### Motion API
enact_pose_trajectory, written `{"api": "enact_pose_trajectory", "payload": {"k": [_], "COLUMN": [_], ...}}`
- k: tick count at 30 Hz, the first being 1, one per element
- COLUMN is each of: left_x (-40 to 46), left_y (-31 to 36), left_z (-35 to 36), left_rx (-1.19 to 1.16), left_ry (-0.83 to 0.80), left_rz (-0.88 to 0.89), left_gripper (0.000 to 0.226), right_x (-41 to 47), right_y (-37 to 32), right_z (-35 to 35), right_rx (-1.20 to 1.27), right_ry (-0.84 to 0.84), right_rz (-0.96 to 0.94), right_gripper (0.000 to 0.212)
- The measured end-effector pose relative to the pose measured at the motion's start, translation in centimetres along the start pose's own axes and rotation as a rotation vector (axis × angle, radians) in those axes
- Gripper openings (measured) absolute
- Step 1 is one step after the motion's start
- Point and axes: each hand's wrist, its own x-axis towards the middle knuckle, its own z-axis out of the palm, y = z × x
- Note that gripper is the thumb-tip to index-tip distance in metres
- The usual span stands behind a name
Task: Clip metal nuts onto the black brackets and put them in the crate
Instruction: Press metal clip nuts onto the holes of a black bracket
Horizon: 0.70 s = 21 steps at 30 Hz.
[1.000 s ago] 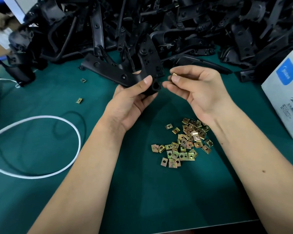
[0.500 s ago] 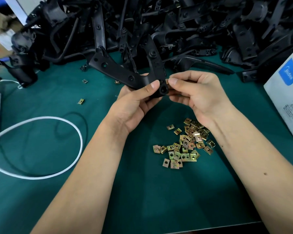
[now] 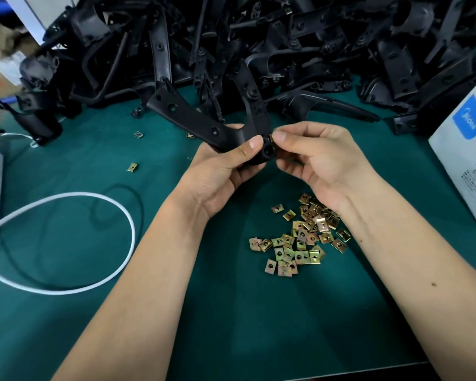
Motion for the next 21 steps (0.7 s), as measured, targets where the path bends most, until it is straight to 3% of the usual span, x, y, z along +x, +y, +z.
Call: {"api": "enact_pose_trajectory", "payload": {"k": [5, 12, 17, 19, 21], "left_x": [0.1, 0.2, 0.2, 0.3, 0.5], "left_y": [0.0, -1.3, -1.3, -0.9, -0.4], "left_z": [-0.1, 0.9, 0.8, 0.5, 0.0], "left_rx": [0.018, 0.131, 0.028, -0.080, -0.187], "left_ry": [-0.018, 0.101, 0.133, 0.132, 0.129], "left_rz": [0.007, 0.162, 0.193, 0.157, 0.137], "left_gripper": [0.035, 0.032, 0.027, 0.026, 0.026], "right_x": [0.0, 0.1, 0.4, 0.5, 0.6], "right_y": [-0.1, 0.6, 0.1, -0.2, -0.8], "right_z": [-0.3, 0.1, -0.5, -1.2, -2.1], "right_rx": [-0.003, 0.020, -0.010, -0.177, -0.564], "right_ry": [-0.053, 0.057, -0.050, -0.079, -0.141], "right_rz": [0.035, 0.040, 0.055, 0.006, -0.133], "right_gripper": [0.007, 0.011, 0.013, 0.012, 0.004]}}
